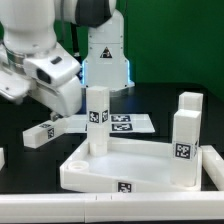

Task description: Assemble desk

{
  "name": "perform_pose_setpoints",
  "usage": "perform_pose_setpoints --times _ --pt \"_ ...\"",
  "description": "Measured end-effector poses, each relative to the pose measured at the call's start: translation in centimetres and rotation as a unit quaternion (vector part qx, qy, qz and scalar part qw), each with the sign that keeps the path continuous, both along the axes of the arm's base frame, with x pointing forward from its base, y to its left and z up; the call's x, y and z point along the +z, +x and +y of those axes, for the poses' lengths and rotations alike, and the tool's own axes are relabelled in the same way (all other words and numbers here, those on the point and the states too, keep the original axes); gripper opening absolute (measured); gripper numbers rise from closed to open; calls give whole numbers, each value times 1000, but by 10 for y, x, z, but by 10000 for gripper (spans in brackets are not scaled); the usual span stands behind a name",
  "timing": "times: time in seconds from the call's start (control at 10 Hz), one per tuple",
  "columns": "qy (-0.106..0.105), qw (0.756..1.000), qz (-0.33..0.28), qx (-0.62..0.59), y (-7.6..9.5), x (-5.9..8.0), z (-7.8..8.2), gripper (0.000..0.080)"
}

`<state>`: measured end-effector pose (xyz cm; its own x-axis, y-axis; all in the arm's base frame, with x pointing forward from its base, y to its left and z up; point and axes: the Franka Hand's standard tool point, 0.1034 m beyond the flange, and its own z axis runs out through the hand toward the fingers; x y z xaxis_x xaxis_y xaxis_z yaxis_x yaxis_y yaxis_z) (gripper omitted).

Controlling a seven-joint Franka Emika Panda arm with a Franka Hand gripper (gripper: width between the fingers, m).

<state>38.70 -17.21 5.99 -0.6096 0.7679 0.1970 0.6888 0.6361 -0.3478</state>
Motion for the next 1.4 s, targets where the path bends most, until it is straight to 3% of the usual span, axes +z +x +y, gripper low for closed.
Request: perform_pose_setpoints --times 0.2,0.4,0.6,0.8,1.0,1.1,1.4 --pt "-39 996 -25 -79 8 10 -6 649" --pt "-62 988 -27 -136 6 7 -6 649" --pt "-99 968 -36 -227 10 7 -8 649" --pt "-155 925 -52 -344 27 6 -14 649" --pt "-206 858 -63 -466 31 2 -13 649" --pt "-224 826 -72 -512 33 2 -8 649" --pt "-246 776 -75 -575 32 0 -6 649"
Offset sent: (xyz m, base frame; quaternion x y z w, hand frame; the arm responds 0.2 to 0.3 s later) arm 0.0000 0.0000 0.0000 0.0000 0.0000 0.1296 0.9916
